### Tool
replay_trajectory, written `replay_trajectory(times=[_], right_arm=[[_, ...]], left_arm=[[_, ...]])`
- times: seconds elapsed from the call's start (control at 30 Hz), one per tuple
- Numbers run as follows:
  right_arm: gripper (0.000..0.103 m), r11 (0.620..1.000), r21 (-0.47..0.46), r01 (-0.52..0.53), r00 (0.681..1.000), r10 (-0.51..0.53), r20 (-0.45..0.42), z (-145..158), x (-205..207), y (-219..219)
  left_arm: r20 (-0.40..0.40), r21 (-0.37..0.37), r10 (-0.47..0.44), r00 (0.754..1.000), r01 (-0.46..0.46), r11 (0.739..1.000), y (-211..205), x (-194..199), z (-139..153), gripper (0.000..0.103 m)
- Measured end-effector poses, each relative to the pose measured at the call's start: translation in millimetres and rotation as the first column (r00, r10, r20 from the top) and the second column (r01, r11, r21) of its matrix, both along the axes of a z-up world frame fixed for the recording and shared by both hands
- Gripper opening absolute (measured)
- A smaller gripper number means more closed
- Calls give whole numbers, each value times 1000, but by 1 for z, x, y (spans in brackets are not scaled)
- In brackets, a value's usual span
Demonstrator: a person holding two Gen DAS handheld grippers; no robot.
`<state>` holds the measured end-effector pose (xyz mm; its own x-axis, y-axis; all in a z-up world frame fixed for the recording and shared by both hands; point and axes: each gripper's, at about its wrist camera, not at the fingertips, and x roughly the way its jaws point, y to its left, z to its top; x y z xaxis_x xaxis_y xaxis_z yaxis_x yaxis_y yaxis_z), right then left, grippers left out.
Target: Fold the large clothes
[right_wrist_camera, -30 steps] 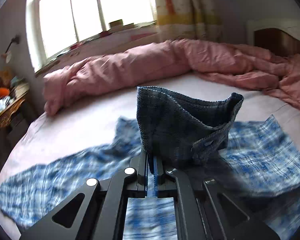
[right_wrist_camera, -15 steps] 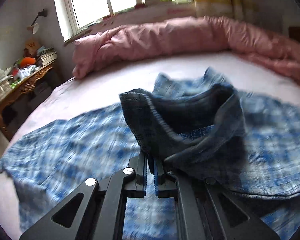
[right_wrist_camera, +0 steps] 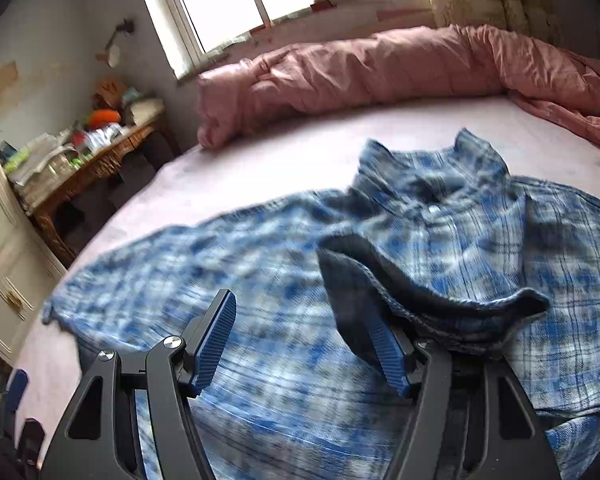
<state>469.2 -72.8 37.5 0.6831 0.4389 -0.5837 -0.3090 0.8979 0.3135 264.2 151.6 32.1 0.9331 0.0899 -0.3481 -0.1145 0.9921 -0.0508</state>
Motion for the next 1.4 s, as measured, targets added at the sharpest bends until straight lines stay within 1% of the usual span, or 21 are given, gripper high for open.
replay_trajectory(times=[0.07,0.1,0.13,0.2,0.23,0.3,0.47,0.6,0.67,0.77,0.8,0.83,0.93,1.0,1.03,1.07,1.13,1.23,1.27,1.33,1.4], right_arm=[[68,999,18,-43,999,42,22,6,-3,2],[68,997,-3,-80,997,80,-2,5,-2,6],[68,998,-48,-45,999,45,-9,6,-1,8],[68,988,-111,104,995,-102,20,8,0,3],[68,988,-75,137,991,-136,18,8,1,-5],[68,991,18,132,991,-131,-19,8,5,-24],[68,988,97,120,991,-125,52,23,-3,-53],[68,955,140,263,960,-273,58,31,-6,-78],[68,932,141,333,942,-337,1,26,1,-90],[68,922,52,383,917,-373,-143,8,20,-103],[68,911,0,412,888,-401,-223,-3,28,-108],[68,906,-14,423,872,-412,-264,-10,31,-113],[68,910,27,415,862,-384,-331,-22,35,-128],[66,931,46,363,873,-323,-365,-26,38,-128],[61,954,99,282,891,-223,-396,-31,38,-123],[51,966,153,210,894,-126,-431,-36,40,-118],[44,971,147,190,893,-109,-436,-34,35,-110],[35,987,78,139,923,-101,-372,-19,30,-91],[29,989,86,123,933,-86,-349,-13,25,-84],[25,989,129,74,960,-35,-279,-2,20,-71],[24,984,167,59,979,-24,-204,3,13,-58]], left_arm=[[1,4,0,1000,0,1000,0,0,0,103],[2,6,0,1000,0,1000,-1,-1,0,103],[3,7,0,1000,0,1000,-1,-1,0,103],[2,6,0,1000,0,1000,-1,-1,0,103],[1,5,0,1000,0,1000,-1,-1,0,103],[0,2,1,1000,-1,1000,-1,-1,1,103],[-3,5,1,1000,-1,1000,-2,0,1,103],[-4,8,0,1000,0,1000,-2,1,1,103],[-4,8,1,1000,0,1000,-2,1,0,103],[-5,9,0,1000,0,1000,-2,1,0,103],[-6,10,0,1000,0,1000,-2,1,0,103],[-7,11,0,1000,0,1000,-2,1,0,103],[-8,15,-1,1000,2,1000,-3,2,-1,103],[-7,18,0,1000,1,1000,-4,1,-1,103],[-5,19,1,1000,-1,1000,-4,1,-1,103],[-3,20,2,1000,-1,1000,-4,1,-1,103],[-4,19,1,1000,-1,1000,-4,0,-1,103],[-6,21,2,1000,-2,1000,-4,1,-1,103],[-4,22,2,1000,-2,1000,-4,0,-1,103],[-2,25,2,1000,-2,1000,-5,-1,-1,103],[-1,27,1,1000,-1,1000,-5,-1,-1,103]])
